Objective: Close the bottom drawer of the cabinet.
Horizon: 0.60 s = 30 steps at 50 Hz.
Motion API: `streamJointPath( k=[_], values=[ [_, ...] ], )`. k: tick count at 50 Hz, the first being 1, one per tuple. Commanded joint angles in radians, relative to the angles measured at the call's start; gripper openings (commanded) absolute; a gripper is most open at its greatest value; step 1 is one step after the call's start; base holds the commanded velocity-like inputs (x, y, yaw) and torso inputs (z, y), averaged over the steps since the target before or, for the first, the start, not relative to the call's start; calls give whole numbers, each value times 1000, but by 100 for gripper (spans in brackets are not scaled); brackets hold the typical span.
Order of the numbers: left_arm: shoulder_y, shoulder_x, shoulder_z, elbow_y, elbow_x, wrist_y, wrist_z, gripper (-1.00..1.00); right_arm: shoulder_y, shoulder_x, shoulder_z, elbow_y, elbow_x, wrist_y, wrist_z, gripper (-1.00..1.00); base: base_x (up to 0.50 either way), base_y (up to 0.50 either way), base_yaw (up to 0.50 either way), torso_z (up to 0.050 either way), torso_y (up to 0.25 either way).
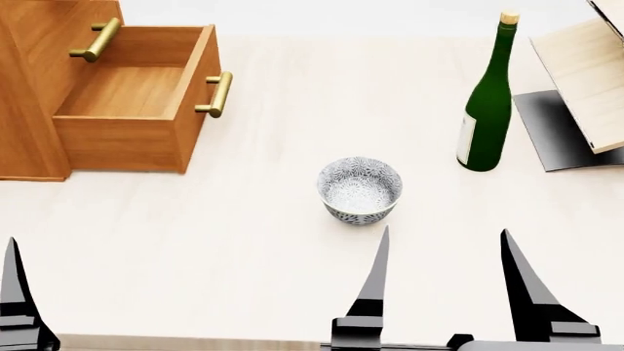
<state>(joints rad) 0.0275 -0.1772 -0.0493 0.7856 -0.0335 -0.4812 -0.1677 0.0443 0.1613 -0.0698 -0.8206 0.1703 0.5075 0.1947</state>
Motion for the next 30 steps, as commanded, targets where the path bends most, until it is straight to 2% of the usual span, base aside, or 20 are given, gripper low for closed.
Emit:
streamJointPath(
  k=[1,30],
  values=[
    [2,-11,1,11,1,-2,-12,100,-6,12,-9,10,4,-18,5,100,0,500,0,0,0],
    [15,-29,25,2,7,13,-37,100,-16,31,2,15,34,-31,28,100,0,500,0,0,0]
  ],
)
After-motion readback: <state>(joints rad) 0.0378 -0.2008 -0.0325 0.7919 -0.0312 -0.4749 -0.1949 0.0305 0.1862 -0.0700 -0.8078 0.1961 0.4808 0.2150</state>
